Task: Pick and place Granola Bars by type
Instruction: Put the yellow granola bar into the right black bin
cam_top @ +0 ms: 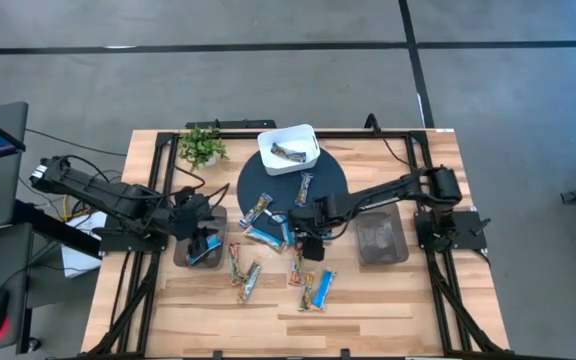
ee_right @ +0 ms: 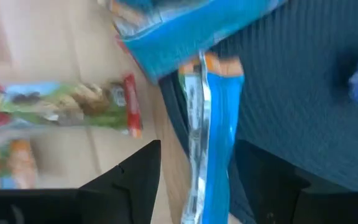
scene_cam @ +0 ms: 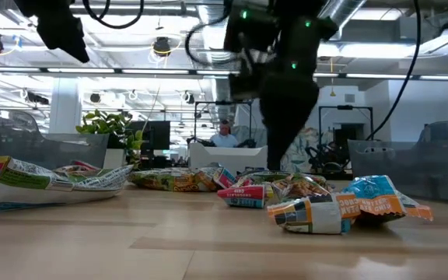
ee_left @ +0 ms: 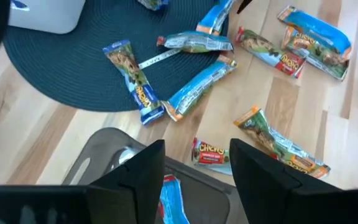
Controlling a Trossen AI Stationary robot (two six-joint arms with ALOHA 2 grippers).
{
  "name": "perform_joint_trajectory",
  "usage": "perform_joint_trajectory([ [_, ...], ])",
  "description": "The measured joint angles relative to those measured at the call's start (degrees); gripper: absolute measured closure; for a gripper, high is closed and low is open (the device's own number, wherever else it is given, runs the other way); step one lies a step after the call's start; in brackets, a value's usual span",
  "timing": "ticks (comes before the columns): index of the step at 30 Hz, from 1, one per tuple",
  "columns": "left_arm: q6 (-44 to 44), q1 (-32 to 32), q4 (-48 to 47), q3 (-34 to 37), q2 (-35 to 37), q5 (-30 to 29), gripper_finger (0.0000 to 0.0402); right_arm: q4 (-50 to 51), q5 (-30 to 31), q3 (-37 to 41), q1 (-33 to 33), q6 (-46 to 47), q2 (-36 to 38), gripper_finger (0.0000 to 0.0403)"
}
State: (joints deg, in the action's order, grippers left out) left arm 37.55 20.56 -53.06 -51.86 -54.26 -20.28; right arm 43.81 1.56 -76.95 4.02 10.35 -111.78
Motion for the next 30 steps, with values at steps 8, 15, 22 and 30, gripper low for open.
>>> perform_joint_trajectory([
  [8,-0.2,0.0,0.1,0.0,0.0,-0.4,0.0228,0.3,0.1,0.6,-0.1,-0.5,-3.1,0.0224],
  [15,-0.3,0.0,0.1,0.0,-0.1,-1.6,0.0228,0.2,0.1,0.6,-0.6,0.2,-2.9,0.0306],
  [22,-0.3,0.0,0.1,0.0,-0.1,-2.6,0.0228,1.0,-0.2,0.7,-0.8,0.2,-1.6,0.0370],
  [30,-0.2,0.0,0.2,0.0,-0.1,-4.1,0.0228,1.3,-0.2,0.6,-0.7,0.7,3.5,0.0360],
])
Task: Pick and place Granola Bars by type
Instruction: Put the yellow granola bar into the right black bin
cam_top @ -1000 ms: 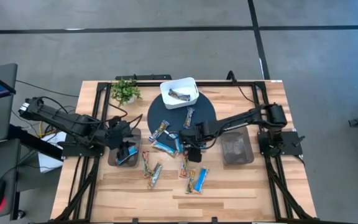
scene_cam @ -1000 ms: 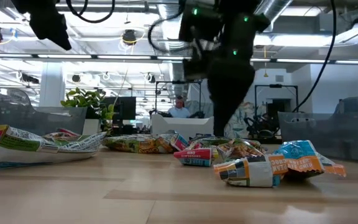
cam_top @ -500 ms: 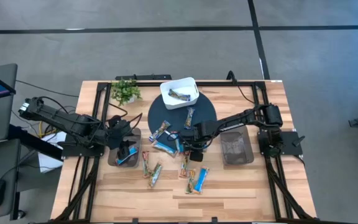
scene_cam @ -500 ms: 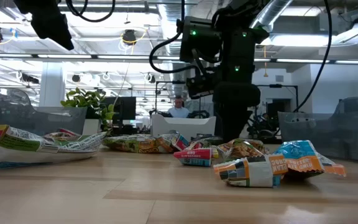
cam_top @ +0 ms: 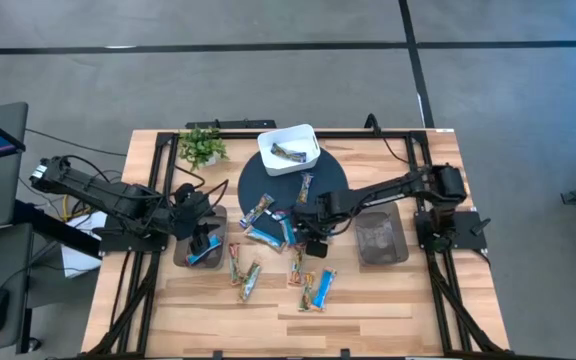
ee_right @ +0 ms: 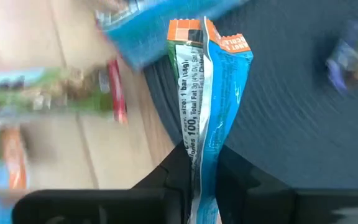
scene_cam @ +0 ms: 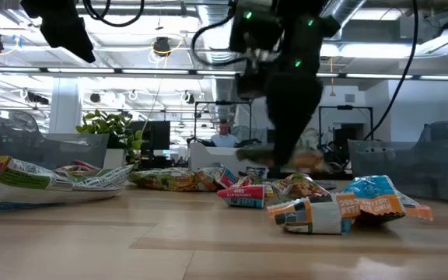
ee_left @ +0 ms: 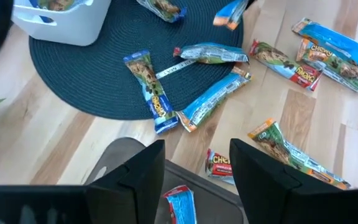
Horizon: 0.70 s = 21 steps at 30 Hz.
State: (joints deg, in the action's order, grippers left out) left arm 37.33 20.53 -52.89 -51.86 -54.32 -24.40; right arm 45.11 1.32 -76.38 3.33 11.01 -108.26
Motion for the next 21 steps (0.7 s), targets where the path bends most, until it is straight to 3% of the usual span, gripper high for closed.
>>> perform_joint_trajectory([
  [6,0.4,0.0,0.4,0.0,0.0,-0.2,0.0228,0.2,0.5,-0.1,1.2,-2.1,7.4,0.0373],
  [14,0.5,0.0,0.6,0.0,0.0,-0.4,0.0228,11.7,7.6,0.1,3.0,-0.1,19.1,0.0371],
  [21,-0.2,0.0,1.0,0.0,0.0,-2.3,0.0228,13.8,9.4,10.1,4.9,7.8,33.3,0.0378],
])
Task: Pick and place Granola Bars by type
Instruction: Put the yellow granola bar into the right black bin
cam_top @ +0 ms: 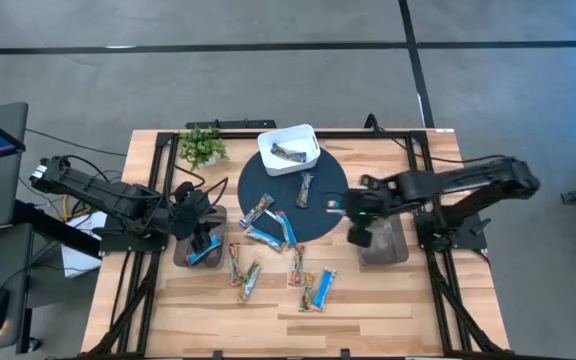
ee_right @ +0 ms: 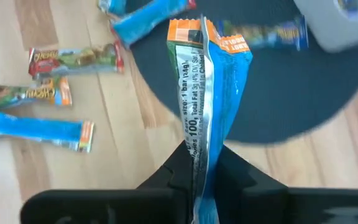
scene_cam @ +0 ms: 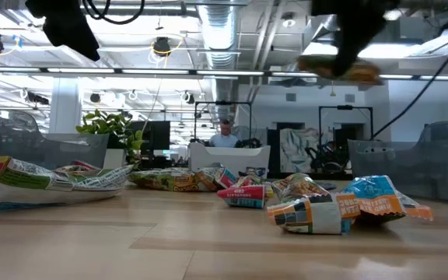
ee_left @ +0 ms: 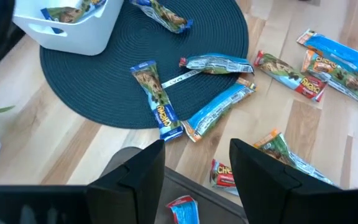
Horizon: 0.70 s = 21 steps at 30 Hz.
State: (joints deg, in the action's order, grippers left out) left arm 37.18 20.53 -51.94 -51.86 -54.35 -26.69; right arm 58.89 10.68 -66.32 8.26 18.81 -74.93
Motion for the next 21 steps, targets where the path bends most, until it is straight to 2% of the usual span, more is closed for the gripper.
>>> perform_joint_trajectory([
  [5,-0.1,0.0,0.0,0.0,0.0,-1.9,0.0228,-0.6,2.4,9.6,2.3,8.9,9.4,0.0376],
  [10,-0.1,0.0,0.7,0.0,0.0,-4.0,0.0228,-1.8,3.7,17.4,4.5,17.1,15.2,0.0370],
  [15,-0.1,0.0,2.3,0.0,0.0,-4.3,0.0228,-5.2,3.8,22.9,6.1,22.1,17.5,0.0374],
  [21,0.0,0.0,2.6,0.0,0.0,-4.7,0.0228,-5.3,3.7,25.5,6.9,26.7,16.8,0.0369],
])
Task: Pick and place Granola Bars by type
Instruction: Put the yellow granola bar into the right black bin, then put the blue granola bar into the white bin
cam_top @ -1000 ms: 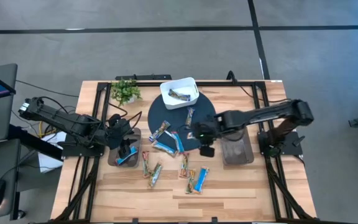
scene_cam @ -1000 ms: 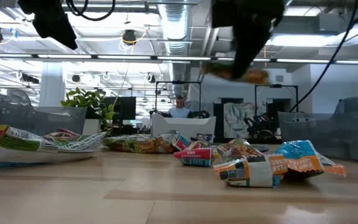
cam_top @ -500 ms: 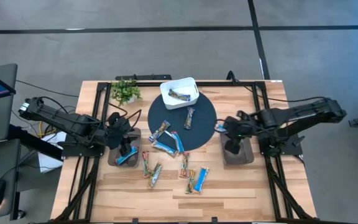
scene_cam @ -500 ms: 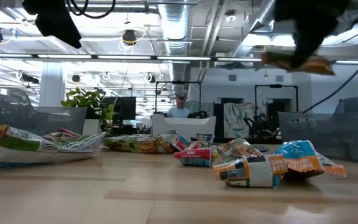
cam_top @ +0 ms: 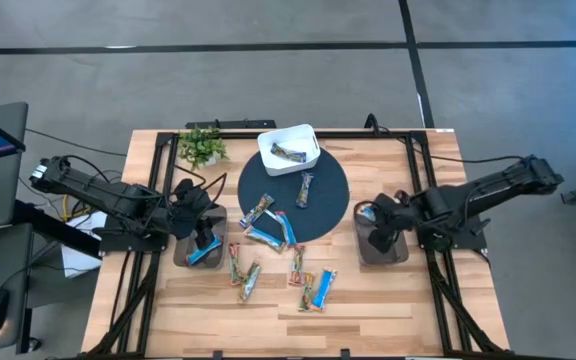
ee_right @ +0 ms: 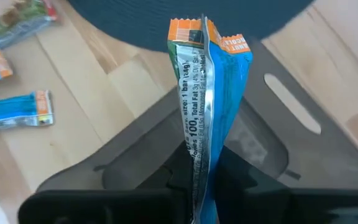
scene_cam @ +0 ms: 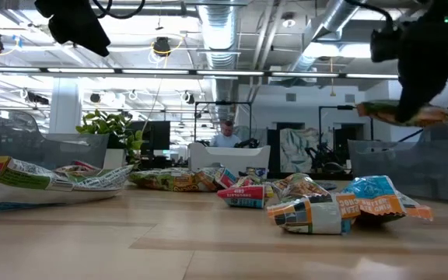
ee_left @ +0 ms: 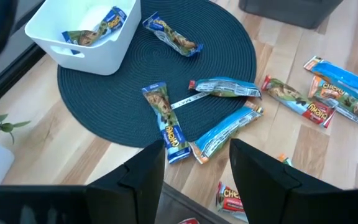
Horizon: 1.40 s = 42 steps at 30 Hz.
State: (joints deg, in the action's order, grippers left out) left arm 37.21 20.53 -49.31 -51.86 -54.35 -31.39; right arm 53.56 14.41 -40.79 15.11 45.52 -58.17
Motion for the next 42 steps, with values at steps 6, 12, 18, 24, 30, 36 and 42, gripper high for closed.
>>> perform_joint_trajectory([
  [6,0.1,0.0,0.4,0.0,0.0,-0.1,0.0228,0.2,-0.4,0.4,0.0,2.4,0.0,0.0358],
  [12,0.4,0.0,0.4,0.0,0.0,-0.2,0.0228,4.7,-0.8,0.4,-1.4,11.2,0.0,0.0353],
  [18,1.1,0.0,0.4,0.0,0.0,-0.1,0.0228,5.2,-1.7,0.4,-1.6,17.5,0.2,0.0319],
  [24,-0.2,0.0,1.7,0.0,0.0,-0.3,0.0228,1.0,-1.8,0.4,-1.2,17.4,0.2,0.0270],
  [30,-2.8,-0.9,7.4,0.0,-1.2,-4.1,0.0228,-10.2,5.0,-0.4,2.4,9.9,0.6,0.0245],
  [36,-7.9,-5.5,11.9,0.0,-6.6,-4.9,0.0228,-17.5,10.0,-0.5,4.1,4.2,0.4,0.0243],
  [42,-12.1,-13.4,17.4,0.0,-15.5,3.0,0.0228,-20.5,11.9,-0.5,4.1,2.6,0.4,0.0253],
])
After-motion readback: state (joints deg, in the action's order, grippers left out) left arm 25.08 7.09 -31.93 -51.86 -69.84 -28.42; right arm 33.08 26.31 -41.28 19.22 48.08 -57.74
